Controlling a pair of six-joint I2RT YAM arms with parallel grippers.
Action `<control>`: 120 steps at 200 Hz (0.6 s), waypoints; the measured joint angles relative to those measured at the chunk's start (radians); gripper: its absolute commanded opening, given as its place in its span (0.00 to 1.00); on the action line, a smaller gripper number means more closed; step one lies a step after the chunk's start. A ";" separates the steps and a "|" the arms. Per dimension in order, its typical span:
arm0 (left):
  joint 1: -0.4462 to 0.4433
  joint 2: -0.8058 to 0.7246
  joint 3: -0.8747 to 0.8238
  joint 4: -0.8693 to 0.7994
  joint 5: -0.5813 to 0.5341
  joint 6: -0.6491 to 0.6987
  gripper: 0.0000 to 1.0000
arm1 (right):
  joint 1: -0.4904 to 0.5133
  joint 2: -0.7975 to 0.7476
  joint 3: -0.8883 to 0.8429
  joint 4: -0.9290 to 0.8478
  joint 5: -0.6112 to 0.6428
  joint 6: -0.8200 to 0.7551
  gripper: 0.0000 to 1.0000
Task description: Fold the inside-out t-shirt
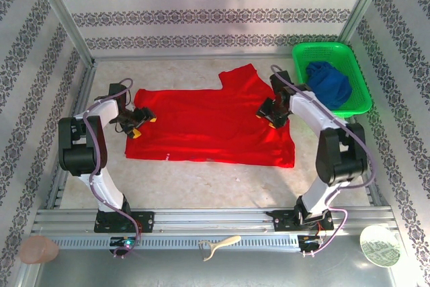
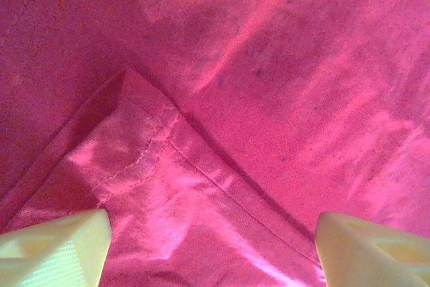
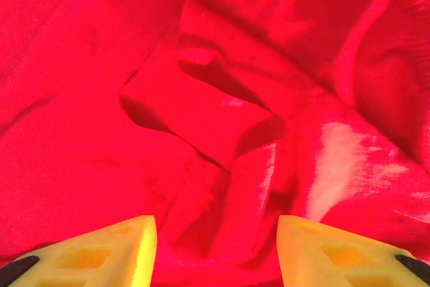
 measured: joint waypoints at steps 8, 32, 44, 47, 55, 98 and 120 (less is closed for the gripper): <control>0.000 0.000 0.000 0.000 0.000 0.000 0.80 | 0.011 0.024 0.010 -0.005 0.000 0.005 0.52; 0.000 0.000 0.000 0.000 0.004 0.000 0.80 | 0.027 0.061 0.017 -0.027 0.006 0.025 0.52; 0.000 0.000 0.000 0.000 0.005 0.000 0.80 | 0.026 0.068 0.017 -0.037 0.009 0.036 0.52; 0.000 0.000 0.000 0.000 0.005 0.000 0.80 | 0.026 0.069 0.017 -0.039 0.010 0.040 0.52; 0.000 0.000 0.000 0.000 0.005 0.000 0.80 | 0.026 0.072 0.016 -0.040 0.012 0.046 0.51; 0.000 0.000 0.000 0.000 0.014 0.000 0.80 | 0.026 0.114 0.016 -0.037 0.011 0.069 0.51; 0.000 0.000 0.000 0.000 0.016 0.000 0.80 | 0.026 0.144 0.016 -0.032 0.011 0.073 0.51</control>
